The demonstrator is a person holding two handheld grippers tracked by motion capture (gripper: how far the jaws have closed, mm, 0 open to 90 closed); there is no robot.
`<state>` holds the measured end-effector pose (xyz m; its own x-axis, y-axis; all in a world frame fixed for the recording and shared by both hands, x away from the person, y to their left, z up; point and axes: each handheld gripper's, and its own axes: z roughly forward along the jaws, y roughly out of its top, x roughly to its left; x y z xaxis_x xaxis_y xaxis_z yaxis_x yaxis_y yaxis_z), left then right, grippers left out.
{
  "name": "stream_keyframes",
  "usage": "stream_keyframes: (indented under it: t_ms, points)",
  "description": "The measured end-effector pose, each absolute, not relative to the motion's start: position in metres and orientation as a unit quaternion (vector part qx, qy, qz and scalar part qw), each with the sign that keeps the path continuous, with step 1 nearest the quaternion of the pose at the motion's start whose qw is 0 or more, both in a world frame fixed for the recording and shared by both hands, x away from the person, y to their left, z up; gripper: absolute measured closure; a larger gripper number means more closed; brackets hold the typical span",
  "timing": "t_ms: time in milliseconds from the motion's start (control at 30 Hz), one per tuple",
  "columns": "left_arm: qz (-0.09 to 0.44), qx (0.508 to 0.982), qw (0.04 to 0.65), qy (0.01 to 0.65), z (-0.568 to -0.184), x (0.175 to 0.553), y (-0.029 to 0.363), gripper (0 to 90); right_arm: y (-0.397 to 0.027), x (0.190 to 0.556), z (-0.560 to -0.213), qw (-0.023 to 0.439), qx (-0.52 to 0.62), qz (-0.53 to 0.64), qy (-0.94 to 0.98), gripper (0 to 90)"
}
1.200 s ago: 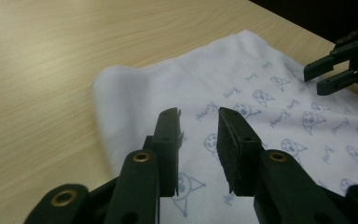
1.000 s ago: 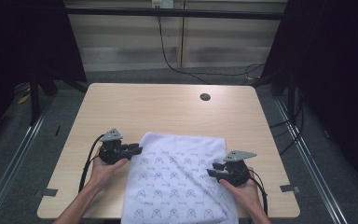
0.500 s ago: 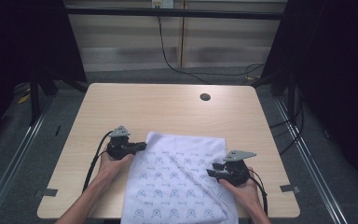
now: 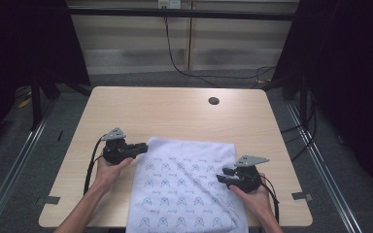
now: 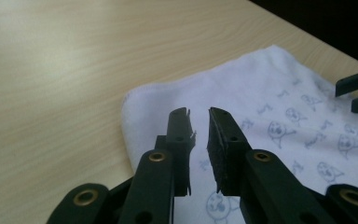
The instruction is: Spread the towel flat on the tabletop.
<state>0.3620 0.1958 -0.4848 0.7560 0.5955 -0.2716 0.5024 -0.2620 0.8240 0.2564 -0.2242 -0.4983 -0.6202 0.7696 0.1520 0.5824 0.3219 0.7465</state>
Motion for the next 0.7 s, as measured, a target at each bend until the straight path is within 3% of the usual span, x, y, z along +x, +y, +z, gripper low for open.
stream_keyframes:
  t_ms: [200,400,700]
  points:
    - [0.038,0.832,0.436,0.341,-0.51,0.362,0.182,76.6,-0.225,0.27,-0.5,0.119,0.426,0.395,0.805,58.4]
    - [0.028,0.839,0.427,0.337,-0.508,0.36,0.184,75.7,-0.224,0.293,-0.504,0.127,0.437,0.383,0.804,59.3]
    - [0.029,0.854,0.414,0.313,-0.505,0.332,0.192,75.8,-0.228,0.263,-0.503,0.124,0.42,0.378,0.816,59.5]
